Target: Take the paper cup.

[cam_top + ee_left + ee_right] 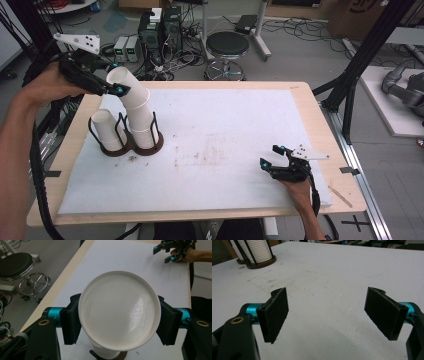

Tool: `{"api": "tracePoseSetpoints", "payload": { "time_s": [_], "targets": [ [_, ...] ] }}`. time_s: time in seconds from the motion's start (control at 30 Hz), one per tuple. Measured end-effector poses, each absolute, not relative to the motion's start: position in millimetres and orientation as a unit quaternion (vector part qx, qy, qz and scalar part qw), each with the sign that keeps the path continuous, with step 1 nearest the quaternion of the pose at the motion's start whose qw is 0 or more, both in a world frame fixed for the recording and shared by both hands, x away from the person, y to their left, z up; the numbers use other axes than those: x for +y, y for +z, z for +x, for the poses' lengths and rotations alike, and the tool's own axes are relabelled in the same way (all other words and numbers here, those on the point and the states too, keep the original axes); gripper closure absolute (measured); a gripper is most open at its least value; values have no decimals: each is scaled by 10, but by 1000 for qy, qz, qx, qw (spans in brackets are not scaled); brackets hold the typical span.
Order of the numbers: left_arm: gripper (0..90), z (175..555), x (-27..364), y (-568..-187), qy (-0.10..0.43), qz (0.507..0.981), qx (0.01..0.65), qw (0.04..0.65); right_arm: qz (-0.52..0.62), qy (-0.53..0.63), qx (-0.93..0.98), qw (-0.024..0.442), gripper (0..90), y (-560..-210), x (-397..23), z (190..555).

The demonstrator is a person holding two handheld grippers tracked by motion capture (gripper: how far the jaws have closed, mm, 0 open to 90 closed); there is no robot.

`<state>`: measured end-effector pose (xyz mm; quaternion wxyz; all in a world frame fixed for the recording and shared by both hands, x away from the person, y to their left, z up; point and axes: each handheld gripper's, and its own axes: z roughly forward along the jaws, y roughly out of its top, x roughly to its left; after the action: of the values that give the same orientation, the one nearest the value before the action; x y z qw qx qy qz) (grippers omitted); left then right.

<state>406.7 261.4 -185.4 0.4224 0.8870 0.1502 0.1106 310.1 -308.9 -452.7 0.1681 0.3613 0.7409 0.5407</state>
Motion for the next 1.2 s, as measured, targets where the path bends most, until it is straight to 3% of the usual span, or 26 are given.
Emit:
{"api": "tracePoseSetpoints", "payload": {
  "time_s": [0.53, 1.2],
  "targets": [
    [322, 3717, 2386, -1798, 106, 878, 115, 452, 362, 545, 737, 169, 199, -4529, -3097, 3095],
    [322, 3315, 2096, -1951, 99, 891, 88, 435, 363, 556, 730, 163, 198, -4533, -3127, 3100]
  ]
}}
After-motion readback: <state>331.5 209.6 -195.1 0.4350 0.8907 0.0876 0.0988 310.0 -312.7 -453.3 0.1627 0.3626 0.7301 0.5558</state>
